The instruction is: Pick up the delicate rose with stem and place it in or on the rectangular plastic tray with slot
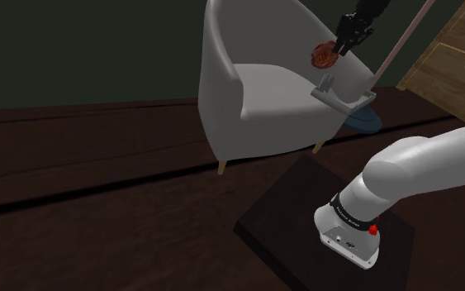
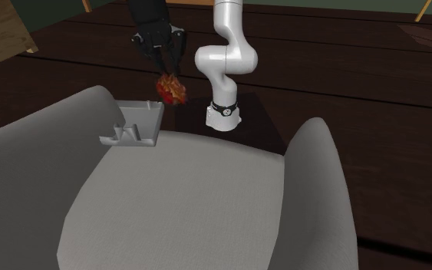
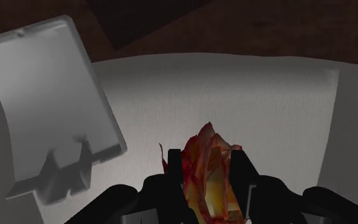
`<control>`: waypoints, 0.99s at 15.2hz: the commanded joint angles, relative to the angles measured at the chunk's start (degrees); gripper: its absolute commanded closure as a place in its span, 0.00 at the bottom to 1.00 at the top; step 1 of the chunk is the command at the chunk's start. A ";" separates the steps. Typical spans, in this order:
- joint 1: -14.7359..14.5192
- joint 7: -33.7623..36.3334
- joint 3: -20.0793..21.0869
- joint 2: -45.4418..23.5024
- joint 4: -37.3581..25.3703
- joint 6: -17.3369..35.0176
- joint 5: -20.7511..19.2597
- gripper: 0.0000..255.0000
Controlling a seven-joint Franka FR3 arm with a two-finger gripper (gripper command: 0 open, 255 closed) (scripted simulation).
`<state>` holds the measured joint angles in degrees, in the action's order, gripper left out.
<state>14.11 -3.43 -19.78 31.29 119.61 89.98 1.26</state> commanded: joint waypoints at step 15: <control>3.15 -22.39 -18.87 -9.82 -12.31 -4.00 -3.89 1.00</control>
<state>17.12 -25.14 -38.06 21.74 107.07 85.67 -2.41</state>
